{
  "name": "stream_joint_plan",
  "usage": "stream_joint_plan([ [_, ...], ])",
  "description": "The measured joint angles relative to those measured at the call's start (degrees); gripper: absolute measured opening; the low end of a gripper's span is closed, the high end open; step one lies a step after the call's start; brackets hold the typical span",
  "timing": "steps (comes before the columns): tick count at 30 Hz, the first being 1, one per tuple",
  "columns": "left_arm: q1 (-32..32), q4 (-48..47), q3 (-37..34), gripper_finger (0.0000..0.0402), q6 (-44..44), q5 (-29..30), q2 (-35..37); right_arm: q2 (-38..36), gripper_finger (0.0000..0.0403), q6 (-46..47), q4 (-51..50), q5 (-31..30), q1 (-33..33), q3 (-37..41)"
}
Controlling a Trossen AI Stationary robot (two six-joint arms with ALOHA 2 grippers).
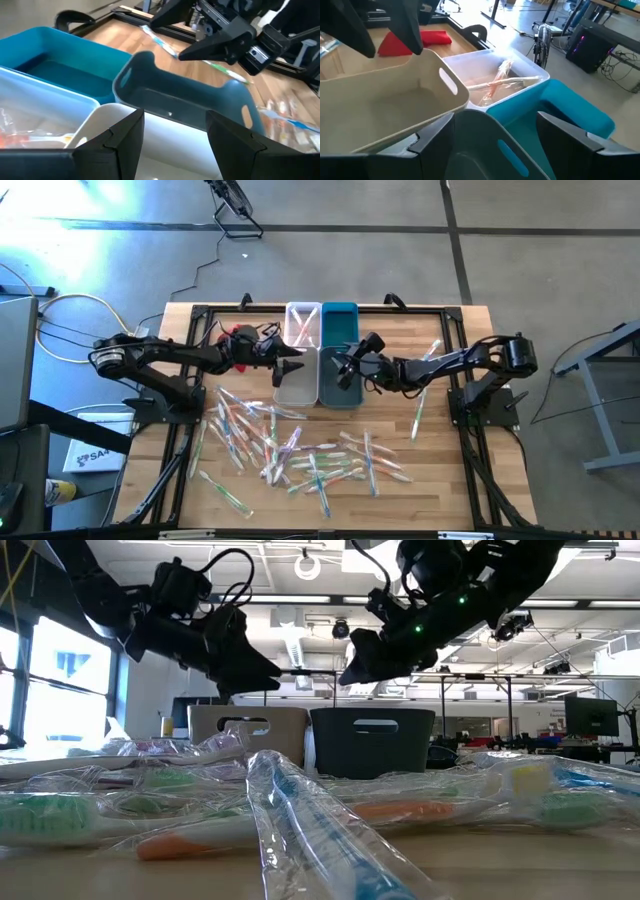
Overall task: Pick & Place Toothbrushes
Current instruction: Put the blue toothbrush into the gray bin
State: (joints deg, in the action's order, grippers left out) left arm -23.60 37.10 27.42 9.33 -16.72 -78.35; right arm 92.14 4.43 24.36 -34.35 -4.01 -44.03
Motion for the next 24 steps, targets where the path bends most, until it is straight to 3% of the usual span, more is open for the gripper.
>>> stream_joint_plan([
  [16, 3.9, 0.2, 0.1, 0.0207, 0.1, -0.3, 0.6, -3.0, 0.0270, 0.6, -1.3, -2.4, 5.5, -0.1],
  [24, 5.6, -0.1, 0.1, 0.0207, 0.1, -0.5, 1.1, -3.4, 0.0270, 8.7, -4.2, -4.6, 9.5, 0.0],
])
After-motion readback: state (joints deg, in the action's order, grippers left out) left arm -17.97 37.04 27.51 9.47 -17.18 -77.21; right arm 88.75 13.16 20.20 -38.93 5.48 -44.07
